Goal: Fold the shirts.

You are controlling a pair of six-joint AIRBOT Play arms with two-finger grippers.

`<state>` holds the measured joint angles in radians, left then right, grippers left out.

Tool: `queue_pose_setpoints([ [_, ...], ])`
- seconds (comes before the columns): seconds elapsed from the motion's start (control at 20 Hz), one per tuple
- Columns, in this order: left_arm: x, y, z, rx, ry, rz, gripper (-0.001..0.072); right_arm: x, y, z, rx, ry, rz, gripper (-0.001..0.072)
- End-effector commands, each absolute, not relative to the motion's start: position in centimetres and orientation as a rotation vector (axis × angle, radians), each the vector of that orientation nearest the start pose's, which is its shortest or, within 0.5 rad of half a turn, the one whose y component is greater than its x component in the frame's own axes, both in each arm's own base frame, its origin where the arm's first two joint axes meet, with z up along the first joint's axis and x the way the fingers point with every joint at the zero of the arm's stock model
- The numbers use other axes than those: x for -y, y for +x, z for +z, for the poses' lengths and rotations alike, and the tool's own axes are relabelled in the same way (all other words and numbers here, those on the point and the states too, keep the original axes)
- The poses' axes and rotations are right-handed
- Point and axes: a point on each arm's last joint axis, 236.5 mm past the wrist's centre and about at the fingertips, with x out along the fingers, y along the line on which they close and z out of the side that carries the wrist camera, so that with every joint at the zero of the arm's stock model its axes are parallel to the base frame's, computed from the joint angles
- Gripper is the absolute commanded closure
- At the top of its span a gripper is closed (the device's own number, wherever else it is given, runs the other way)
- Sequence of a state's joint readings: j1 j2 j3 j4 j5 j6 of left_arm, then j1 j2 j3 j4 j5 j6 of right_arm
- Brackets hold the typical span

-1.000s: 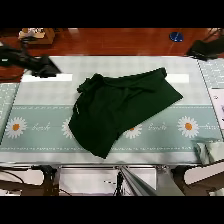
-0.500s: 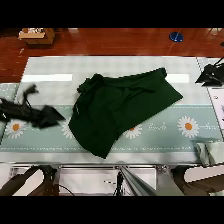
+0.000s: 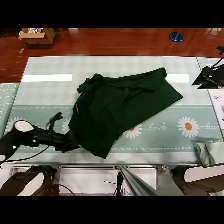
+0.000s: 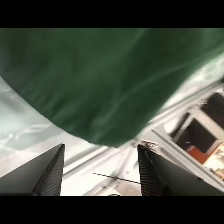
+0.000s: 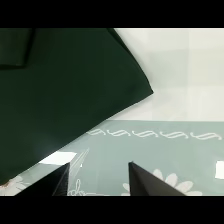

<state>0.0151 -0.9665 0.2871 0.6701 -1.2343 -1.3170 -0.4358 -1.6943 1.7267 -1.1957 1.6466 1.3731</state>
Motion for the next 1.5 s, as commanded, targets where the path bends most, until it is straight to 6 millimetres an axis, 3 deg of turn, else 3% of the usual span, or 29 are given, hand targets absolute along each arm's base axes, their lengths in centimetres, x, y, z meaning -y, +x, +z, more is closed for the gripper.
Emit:
queue_pose_setpoints([
  [0.0,18.5,13.9,-9.9,-1.708,-0.799,-0.438,0.014,9.7,41.0,2.5,-1.465,0.451,0.114,0.0254],
  [0.15,19.2,13.9,-10.8,-1.735,-0.833,-0.413,0.014,9.9,40.8,2.4,-1.471,0.441,0.105,0.0254],
  [0.25,19.8,15.8,-11.5,-1.667,-0.871,-0.366,0.0166,10.0,40.9,2.4,-1.468,0.44,0.104,0.0254],
  [0.4,20.4,18.5,-12.0,-1.553,-0.908,-0.303,0.0429,9.9,40.8,2.4,-1.473,0.441,0.106,0.0254],
  [0.5,20.9,18.0,-11.9,-1.556,-0.884,-0.339,0.069,9.9,40.8,2.4,-1.472,0.441,0.105,0.0254],
  [0.65,21.8,16.3,-11.1,-1.609,-0.856,-0.437,0.069,11.0,40.8,2.0,-1.465,0.427,0.079,0.0254],
  [0.75,22.1,15.6,-10.7,-1.633,-0.86,-0.461,0.069,12.1,40.4,0.7,-1.461,0.485,0.041,0.0253],
  [0.9,22.1,15.6,-10.7,-1.633,-0.86,-0.462,0.069,11.3,39.3,-2.4,-1.457,0.642,0.076,0.0232],
  [1.2,22.1,15.7,-10.7,-1.632,-0.86,-0.461,0.069,11.2,41.4,-8.1,-1.336,0.734,-0.028,0.0233],
  [1.45,22.1,15.6,-10.7,-1.633,-0.86,-0.461,0.069,8.0,43.3,-11.3,-1.341,0.797,0.007,0.0238],
])
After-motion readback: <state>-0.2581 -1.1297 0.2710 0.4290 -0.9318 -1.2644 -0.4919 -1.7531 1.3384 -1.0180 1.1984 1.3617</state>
